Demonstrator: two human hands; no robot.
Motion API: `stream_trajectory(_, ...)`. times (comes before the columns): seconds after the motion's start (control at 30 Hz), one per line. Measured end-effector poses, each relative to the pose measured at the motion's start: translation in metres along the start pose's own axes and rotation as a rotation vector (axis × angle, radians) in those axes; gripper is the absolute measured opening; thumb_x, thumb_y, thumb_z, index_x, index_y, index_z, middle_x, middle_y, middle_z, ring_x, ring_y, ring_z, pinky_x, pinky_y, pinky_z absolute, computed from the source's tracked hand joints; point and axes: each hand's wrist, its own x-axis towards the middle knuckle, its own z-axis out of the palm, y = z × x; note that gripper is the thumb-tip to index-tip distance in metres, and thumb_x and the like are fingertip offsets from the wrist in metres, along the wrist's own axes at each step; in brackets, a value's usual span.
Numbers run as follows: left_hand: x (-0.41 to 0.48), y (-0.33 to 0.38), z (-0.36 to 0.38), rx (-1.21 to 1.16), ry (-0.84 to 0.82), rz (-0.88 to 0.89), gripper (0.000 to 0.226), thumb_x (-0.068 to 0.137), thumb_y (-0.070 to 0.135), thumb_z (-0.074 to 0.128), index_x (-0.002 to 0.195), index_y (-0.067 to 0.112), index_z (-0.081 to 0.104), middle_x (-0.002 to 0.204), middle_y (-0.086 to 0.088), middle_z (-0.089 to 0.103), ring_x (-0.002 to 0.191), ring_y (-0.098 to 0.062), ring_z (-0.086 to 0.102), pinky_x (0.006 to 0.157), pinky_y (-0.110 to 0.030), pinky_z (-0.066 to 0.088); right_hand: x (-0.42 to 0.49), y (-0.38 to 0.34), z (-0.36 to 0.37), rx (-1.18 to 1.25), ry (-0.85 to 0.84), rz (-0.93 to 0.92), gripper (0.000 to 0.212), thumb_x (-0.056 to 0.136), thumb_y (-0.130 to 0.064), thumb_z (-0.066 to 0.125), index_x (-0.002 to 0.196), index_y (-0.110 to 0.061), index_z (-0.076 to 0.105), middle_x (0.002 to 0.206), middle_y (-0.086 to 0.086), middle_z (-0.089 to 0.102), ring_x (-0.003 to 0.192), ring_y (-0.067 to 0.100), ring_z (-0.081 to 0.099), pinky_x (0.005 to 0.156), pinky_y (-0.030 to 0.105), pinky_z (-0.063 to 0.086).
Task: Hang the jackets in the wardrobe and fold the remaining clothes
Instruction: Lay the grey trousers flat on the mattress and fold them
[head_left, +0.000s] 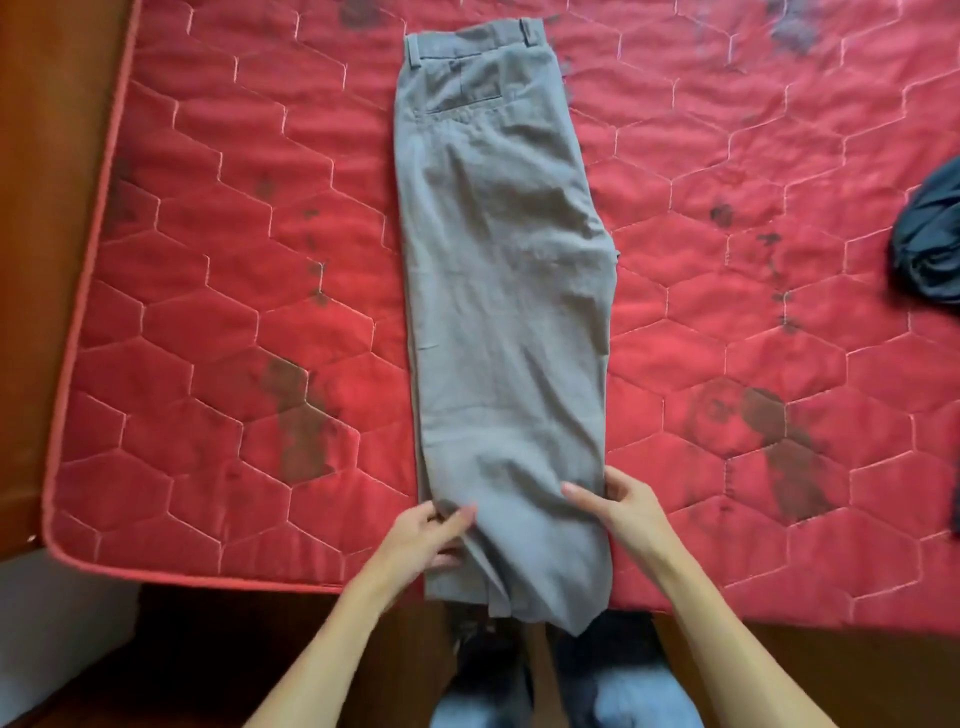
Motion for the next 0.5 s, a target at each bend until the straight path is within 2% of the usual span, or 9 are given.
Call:
stream_trajectory(0.07,-0.007,-0.020,0.012,0.127,-0.038,0.045,0.038,0.082,0.028,0.081,0.114,0.012,0.070,0.104,-0.002,0.077,0.100,-0.017,0.073,0.082,-0.033,0.060,-0.010,0.002,0.004,-0.100,0.000,-0.042,0.023,0.080,-0.022,0.083,0.102,-0.017,0.076,0.097,-0.003,0.078,0.090,0.014,0.075,0.077,0.033,0.061)
stream_trajectory(0.13,-0.009,-0.038,0.017,0.139,0.006,0.080,0.026,0.088,0.013,0.074,0.113,0.007,0.070,0.101,-0.003,0.078,0.097,-0.014,0.073,0.078,-0.025,0.058,-0.022,0.008,0.005,-0.170,-0.003,-0.042,0.026,0.079,-0.026,0.084,0.103,-0.021,0.074,0.097,-0.006,0.078,0.088,0.011,0.075,0.076,0.033,0.061)
stream_trajectory(0.2,-0.017,-0.047,0.015,0.082,0.048,0.061,0.025,0.088,0.017,0.069,0.107,0.002,0.069,0.105,-0.015,0.075,0.097,-0.018,0.072,0.086,-0.033,0.057,-0.035,0.014,0.004,-0.175,0.000,-0.041,0.028,0.081,-0.023,0.082,0.107,-0.021,0.071,0.100,-0.008,0.077,0.090,0.009,0.074,0.076,0.029,0.061)
stream_trajectory(0.23,-0.022,-0.051,0.011,0.045,0.068,0.041,0.034,0.083,0.025,0.066,0.105,-0.001,0.069,0.110,-0.021,0.072,0.098,-0.022,0.070,0.089,-0.040,0.054,-0.043,0.017,0.004,-0.166,-0.006,-0.046,0.028,0.082,-0.021,0.081,0.108,-0.020,0.070,0.102,-0.007,0.077,0.090,0.009,0.074,0.076,0.027,0.060)
stream_trajectory(0.3,-0.033,-0.061,-0.002,0.008,0.105,0.022,0.054,0.076,0.040,0.059,0.107,-0.003,0.067,0.113,-0.021,0.070,0.106,-0.031,0.066,0.096,-0.051,0.051,-0.057,0.028,0.003,-0.124,-0.026,-0.037,0.025,0.085,-0.018,0.078,0.109,-0.015,0.070,0.102,-0.002,0.077,0.091,0.014,0.074,0.076,0.030,0.060)
stream_trajectory(0.37,-0.043,-0.068,-0.018,-0.009,0.138,-0.001,0.049,0.083,0.041,0.055,0.111,0.003,0.067,0.109,-0.013,0.072,0.109,-0.032,0.065,0.097,-0.054,0.050,-0.068,0.043,0.004,-0.173,-0.038,-0.026,0.020,0.088,-0.021,0.075,0.104,-0.011,0.070,0.095,0.001,0.077,0.084,0.016,0.073,0.071,0.027,0.058)
stream_trajectory(0.43,-0.047,-0.076,-0.030,0.004,0.134,-0.007,0.032,0.099,0.029,0.050,0.113,0.004,0.064,0.110,-0.010,0.073,0.109,-0.030,0.067,0.095,-0.050,0.053,-0.075,0.059,0.007,-0.241,-0.002,-0.034,0.017,0.089,-0.023,0.074,0.098,-0.010,0.070,0.087,-0.001,0.075,0.079,0.014,0.070,0.065,0.017,0.051)
stream_trajectory(0.5,-0.048,-0.086,-0.035,0.046,0.072,-0.015,0.021,0.101,0.018,0.051,0.115,0.004,0.059,0.111,-0.011,0.073,0.104,-0.026,0.070,0.088,-0.037,0.055,-0.077,0.074,0.013,-0.219,0.058,-0.030,0.014,0.088,-0.019,0.075,0.100,-0.014,0.069,0.090,-0.004,0.075,0.084,0.008,0.071,0.067,0.010,0.049)
